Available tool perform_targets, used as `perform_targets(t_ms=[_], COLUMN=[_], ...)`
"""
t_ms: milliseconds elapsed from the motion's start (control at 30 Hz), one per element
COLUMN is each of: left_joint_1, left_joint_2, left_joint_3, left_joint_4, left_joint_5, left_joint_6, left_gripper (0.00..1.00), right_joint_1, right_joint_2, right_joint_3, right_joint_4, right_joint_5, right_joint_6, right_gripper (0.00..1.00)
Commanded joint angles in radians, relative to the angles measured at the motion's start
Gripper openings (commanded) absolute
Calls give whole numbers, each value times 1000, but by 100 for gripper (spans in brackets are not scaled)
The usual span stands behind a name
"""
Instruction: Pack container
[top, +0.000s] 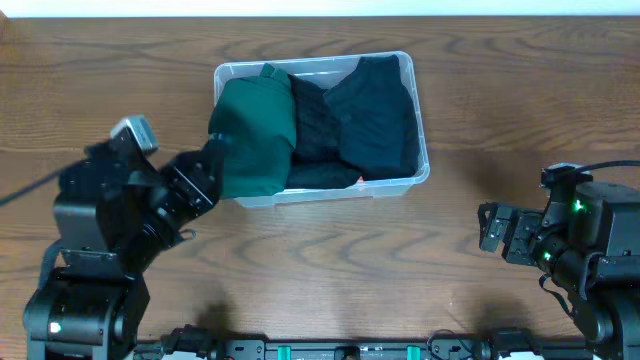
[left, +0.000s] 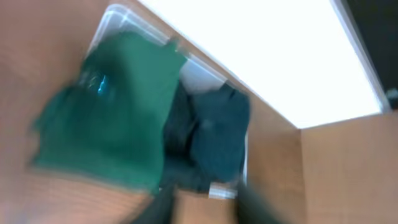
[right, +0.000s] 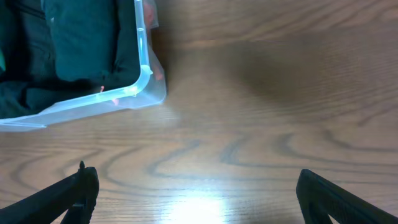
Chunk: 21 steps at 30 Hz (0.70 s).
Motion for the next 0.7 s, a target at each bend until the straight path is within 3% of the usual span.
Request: perform_targets(t_ms=[0,200,367,467,667], left_joint_1=[0,0,0,0,0], left_joint_2=[32,198,341,403,464], left_joint_3=[11,11,-10,-10,-10], left_joint_4=[49,71,167,172,106], left_joint_5=[-25,60,35,-32,-131], left_joint_6=[206,122,32,39,159], left_gripper=[6,6,6,6,6], right_joint_1=[-7,-7,-8,-7,-7], right_joint_2=[-3,-3,-3,-3,-3], right_joint_3=[-3,-3,-3,-3,-3], right_joint_4=[-1,-1,-1,-1,-1], right_joint_5=[4,3,3,4,3], right_joint_6=[-13,-13,-13,-13,-13], right_gripper=[99,99,99,99,99])
